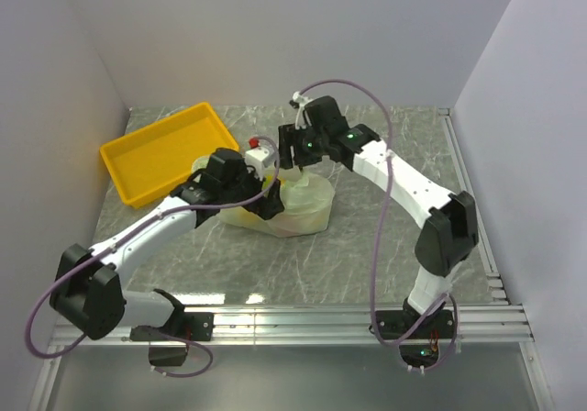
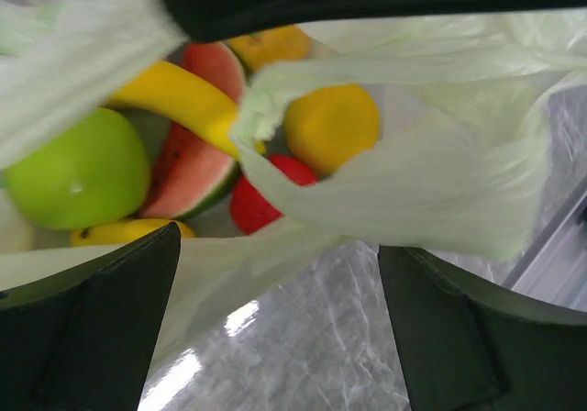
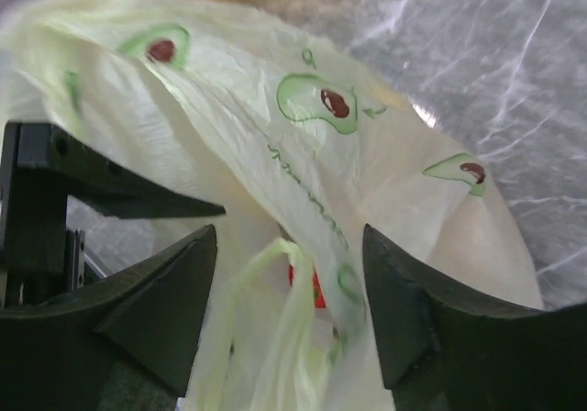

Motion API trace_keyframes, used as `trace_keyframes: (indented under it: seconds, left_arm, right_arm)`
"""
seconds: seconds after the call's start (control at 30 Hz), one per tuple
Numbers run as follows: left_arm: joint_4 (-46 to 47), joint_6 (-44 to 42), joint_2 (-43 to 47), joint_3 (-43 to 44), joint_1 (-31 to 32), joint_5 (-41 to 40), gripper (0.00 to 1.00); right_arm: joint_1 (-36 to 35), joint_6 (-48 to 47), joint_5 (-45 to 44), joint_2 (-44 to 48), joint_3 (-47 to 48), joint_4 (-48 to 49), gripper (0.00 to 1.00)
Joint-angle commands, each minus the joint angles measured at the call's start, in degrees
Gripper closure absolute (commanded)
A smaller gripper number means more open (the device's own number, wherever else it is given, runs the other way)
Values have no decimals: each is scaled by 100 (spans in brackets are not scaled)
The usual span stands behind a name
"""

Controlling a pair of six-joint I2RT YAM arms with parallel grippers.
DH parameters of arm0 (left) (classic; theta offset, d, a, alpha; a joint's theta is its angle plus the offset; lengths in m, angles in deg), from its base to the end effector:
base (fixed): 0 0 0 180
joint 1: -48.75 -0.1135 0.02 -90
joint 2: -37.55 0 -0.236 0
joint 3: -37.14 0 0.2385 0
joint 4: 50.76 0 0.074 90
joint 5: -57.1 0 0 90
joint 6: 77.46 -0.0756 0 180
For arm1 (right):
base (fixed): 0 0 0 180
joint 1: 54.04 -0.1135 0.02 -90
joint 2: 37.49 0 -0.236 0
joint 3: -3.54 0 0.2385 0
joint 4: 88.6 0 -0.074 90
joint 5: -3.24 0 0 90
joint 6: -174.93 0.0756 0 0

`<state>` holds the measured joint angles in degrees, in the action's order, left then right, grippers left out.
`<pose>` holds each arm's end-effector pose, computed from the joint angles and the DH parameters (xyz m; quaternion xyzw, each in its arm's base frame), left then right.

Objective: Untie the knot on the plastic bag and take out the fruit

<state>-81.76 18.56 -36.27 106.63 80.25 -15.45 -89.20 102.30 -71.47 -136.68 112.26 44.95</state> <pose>0.2536 -0.1820 0.2376 0.2616 0.8411 -0.2736 0.3864 0.3240 0.2526 0.2977 -0.1958 0.8668 0.3027 0.3445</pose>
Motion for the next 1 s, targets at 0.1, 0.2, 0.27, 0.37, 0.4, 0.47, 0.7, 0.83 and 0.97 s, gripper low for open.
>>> trace_keyframes:
  seconds: [0.1, 0.2, 0.27, 0.37, 0.4, 0.47, 0.7, 0.83, 0.97]
  left_arm:
    - [412, 302, -370, -384, 679, 434, 6]
    - [500, 645, -291, -762, 1066, 470, 6]
    - [596, 874, -221, -982, 1243, 443, 7]
    - [693, 1155, -176, -1534, 1481, 408, 7]
    - [728, 1225, -194, -1623, 1551, 399, 7]
    - [755, 1436, -325, -1782, 1604, 408, 7]
    - [1360, 2280, -669, -2283, 1754, 250, 7]
    - [1362, 2334, 67, -2126, 1762, -83, 3]
    - [809, 2254, 807, -1294, 1771, -610, 1]
  right_arm:
    - [105, 126, -368, -442, -440, 436, 72]
    - [544, 319, -614, -372, -897, 700, 100]
    - [825, 416, -659, -320, -1169, 884, 100]
    - [1230, 470, -922, -275, -1320, 990, 100]
    - [1361, 443, -1018, -310, -1329, 999, 100]
    - [1459, 434, -1282, -424, -1346, 991, 100]
    - [1784, 435, -1450, -513, -1496, 1043, 100]
    - [1539, 171, -1362, 92, -1618, 930, 56]
    - [1013, 197, -1642, 1206, -1698, 640, 30]
